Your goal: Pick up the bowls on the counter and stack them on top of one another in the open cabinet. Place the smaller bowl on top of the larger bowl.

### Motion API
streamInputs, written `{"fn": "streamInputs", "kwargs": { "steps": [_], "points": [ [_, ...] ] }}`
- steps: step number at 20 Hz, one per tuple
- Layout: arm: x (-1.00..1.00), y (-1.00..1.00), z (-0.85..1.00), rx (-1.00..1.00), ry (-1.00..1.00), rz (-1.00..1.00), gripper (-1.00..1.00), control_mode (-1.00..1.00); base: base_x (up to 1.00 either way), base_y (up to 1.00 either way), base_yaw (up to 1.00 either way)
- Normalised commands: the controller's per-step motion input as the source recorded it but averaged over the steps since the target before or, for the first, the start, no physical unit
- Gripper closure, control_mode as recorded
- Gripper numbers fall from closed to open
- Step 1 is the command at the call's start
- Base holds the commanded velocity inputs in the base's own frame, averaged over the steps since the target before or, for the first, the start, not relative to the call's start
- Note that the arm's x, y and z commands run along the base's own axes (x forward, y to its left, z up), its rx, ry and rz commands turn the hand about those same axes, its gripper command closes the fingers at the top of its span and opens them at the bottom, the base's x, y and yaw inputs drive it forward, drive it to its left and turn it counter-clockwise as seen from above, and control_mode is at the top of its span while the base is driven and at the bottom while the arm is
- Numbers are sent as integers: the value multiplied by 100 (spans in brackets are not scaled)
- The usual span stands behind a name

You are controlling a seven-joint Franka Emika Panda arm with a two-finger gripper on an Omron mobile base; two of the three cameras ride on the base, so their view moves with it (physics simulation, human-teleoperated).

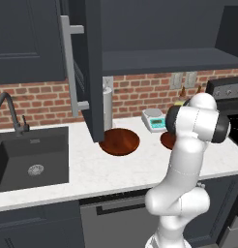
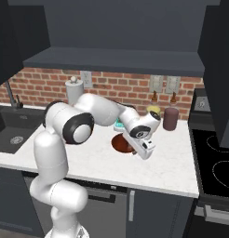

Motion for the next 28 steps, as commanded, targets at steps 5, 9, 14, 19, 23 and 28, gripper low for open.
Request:
{"fn": "streamInputs", "kwargs": {
  "steps": [5, 9, 14, 19, 23, 28],
  "points": [
    [-3, 0, 50, 0, -22, 0, 100, -100, 0, 0, 0],
    [-16, 4, 74, 1, -32, 0, 100, -100, 0, 0, 0],
    [-10, 49, 55, 4, -22, 0, 100, -100, 0, 0, 0],
    [0, 98, 16, 6, -4, 0, 100, -100, 0, 0, 0],
    [0, 100, 1, 0, 0, 1, 100, -100, 0, 0, 0],
    [0, 100, 20, 0, 0, 0, 100, -100, 0, 0, 0]
  ]
}}
